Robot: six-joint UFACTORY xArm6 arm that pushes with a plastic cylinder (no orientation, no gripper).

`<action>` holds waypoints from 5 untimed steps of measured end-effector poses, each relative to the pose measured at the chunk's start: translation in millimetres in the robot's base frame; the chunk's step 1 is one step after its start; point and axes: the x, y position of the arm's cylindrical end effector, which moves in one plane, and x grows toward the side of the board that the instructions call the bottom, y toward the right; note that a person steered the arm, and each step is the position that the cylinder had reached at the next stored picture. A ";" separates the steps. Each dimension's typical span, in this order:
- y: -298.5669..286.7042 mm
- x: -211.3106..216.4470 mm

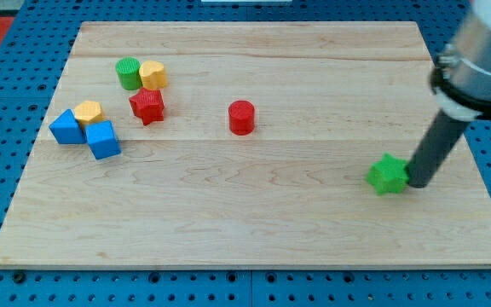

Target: Push the red circle to the left of the green star

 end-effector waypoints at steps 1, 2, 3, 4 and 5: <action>36.1 -17.9; 67.4 -66.2; 67.4 -87.7; 67.4 -104.4; 55.6 -125.7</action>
